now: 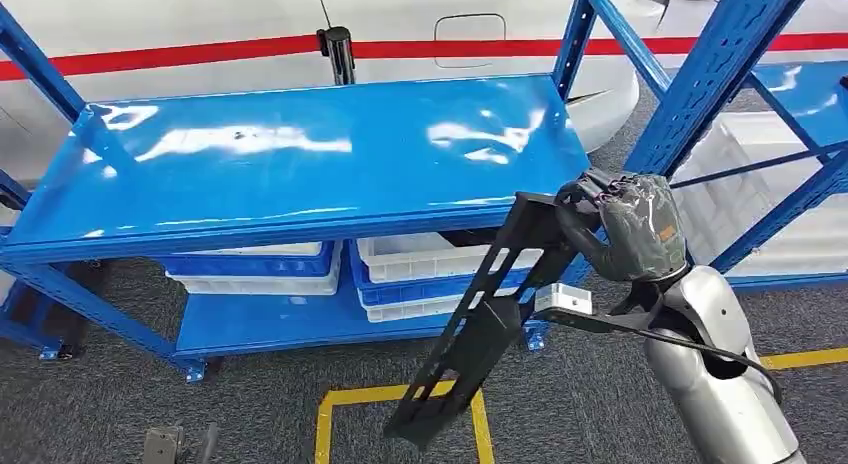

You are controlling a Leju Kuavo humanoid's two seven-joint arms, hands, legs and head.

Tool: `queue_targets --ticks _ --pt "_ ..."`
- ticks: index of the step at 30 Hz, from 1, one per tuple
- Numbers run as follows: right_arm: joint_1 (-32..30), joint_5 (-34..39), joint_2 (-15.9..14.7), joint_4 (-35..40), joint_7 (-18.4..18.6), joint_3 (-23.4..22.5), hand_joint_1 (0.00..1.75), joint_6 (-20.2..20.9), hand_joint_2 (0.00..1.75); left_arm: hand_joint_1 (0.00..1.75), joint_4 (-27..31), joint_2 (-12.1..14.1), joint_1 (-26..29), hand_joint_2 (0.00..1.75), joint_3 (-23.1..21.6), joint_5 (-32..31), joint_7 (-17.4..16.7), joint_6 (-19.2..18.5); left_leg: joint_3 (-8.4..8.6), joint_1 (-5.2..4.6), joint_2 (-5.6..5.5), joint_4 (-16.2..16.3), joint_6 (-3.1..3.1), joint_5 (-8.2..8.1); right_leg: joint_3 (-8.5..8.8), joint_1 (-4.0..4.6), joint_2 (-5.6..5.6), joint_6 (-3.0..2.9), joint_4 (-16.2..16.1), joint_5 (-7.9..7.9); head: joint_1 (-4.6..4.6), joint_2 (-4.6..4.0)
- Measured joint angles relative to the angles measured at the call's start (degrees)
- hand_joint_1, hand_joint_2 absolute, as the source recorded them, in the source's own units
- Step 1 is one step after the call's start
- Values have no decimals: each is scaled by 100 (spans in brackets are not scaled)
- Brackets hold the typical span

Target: Take the parts from the cabinet and place them on the table.

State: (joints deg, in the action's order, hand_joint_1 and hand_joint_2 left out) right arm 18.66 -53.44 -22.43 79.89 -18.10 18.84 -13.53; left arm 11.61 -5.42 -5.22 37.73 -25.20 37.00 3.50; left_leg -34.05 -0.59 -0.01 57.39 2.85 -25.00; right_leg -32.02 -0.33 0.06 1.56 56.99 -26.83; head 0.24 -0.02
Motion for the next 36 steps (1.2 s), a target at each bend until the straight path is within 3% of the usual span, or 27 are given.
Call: queue_targets --ticks 4,11,32,33,35,36 --pt "0 -11 -2 0 -2 0 175 15 175 0 0 0 0 175 0 -33 -4 -35 -1 -12 0 1 -20 -2 -3 -2 0 0 0 0 0 0" --pt "59 -68 7 -2 -2 4 175 35 175 0 -2 0 -27 175 0 -179 -724 133 -6 -44 -1 4 -20 -2 -2 -7 -3 1 0 1 4 0" --pt "111 -55 55 -2 24 15 175 50 175 0 -2 0 -62 175 -2 -299 -955 98 -9 -66 -6 9 -16 -2 -2 -28 -3 4 -1 3 0 0" --pt "115 -53 65 -2 26 15 175 46 175 0 0 4 -66 175 -2 -302 -968 113 -28 -86 -16 50 45 -12 8 -115 -7 59 -27 37 -4 0" --pt "129 -52 74 0 44 13 175 28 175 0 0 4 -68 175 -2 -304 -979 127 -17 -81 -16 -3 99 28 18 -79 -4 92 -61 59 -4 0" --pt "125 -52 72 11 59 2 175 22 175 0 -2 -2 -68 175 -2 -308 -979 116 45 18 14 -134 136 105 -28 -42 -7 76 7 0 0 0"
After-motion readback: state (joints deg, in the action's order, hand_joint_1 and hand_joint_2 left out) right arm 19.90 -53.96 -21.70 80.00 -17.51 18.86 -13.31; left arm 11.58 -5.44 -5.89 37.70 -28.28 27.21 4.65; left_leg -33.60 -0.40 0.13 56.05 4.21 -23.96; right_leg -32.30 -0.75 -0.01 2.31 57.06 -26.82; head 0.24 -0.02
